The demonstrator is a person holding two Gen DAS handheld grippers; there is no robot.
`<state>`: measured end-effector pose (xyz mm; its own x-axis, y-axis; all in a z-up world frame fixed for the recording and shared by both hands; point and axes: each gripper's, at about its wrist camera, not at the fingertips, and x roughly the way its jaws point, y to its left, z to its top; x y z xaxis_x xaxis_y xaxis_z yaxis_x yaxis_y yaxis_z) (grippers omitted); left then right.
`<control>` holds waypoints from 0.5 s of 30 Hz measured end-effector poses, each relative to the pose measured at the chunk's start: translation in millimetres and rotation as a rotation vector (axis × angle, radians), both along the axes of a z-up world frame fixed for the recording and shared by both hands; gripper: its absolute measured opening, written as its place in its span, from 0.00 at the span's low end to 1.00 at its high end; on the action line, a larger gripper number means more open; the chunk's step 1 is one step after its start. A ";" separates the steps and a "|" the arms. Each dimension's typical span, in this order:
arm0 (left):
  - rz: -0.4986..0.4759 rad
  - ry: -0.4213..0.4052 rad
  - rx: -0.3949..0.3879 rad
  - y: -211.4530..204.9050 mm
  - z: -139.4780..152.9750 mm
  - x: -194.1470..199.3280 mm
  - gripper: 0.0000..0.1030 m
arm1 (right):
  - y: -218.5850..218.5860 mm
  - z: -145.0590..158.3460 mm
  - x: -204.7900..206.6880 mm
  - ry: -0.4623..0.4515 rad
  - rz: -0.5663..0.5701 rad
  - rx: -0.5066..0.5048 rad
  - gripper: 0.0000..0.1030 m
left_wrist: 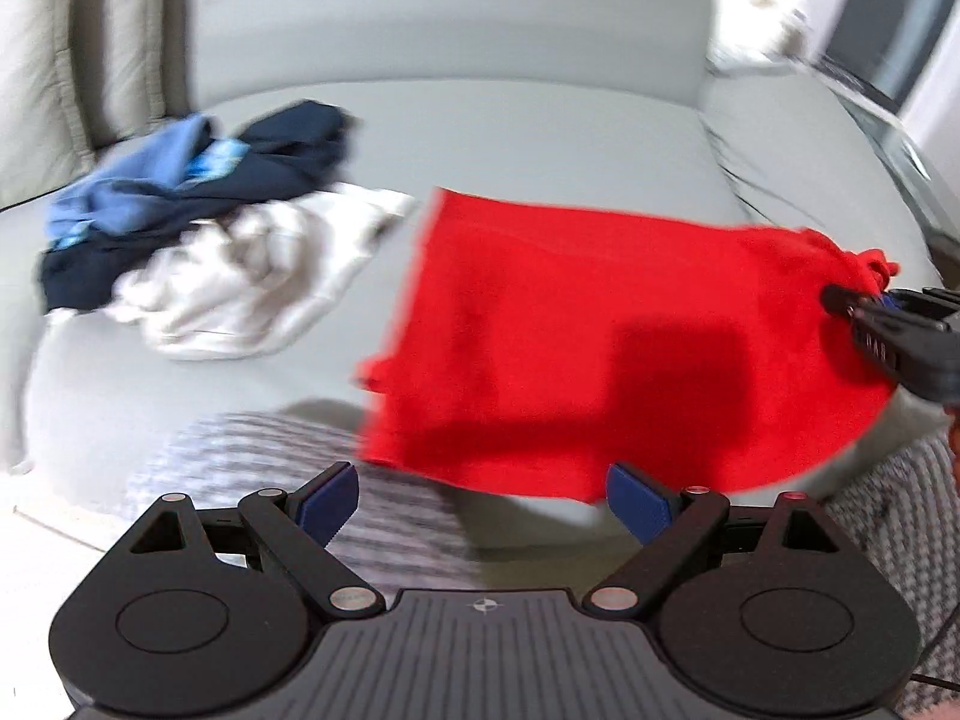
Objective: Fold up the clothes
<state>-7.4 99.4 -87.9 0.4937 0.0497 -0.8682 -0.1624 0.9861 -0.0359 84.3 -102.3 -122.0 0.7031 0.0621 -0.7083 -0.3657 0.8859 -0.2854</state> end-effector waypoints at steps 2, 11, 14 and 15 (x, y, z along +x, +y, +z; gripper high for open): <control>0.037 -0.015 -0.006 17.9 2.9 -3.7 0.88 | 40.4 -0.4 -5.0 -0.022 0.109 -0.086 0.07; 0.150 -0.023 -0.069 83.3 -2.9 -23.0 0.88 | 158.7 -39.2 -38.9 0.064 0.460 -0.234 0.07; 0.160 -0.027 -0.100 93.0 -5.9 -28.0 0.88 | 166.8 -47.7 -38.2 0.096 0.460 -0.258 0.07; 0.157 -0.030 -0.107 95.4 -6.9 -28.7 0.88 | 168.0 -47.8 -37.3 0.101 0.456 -0.259 0.07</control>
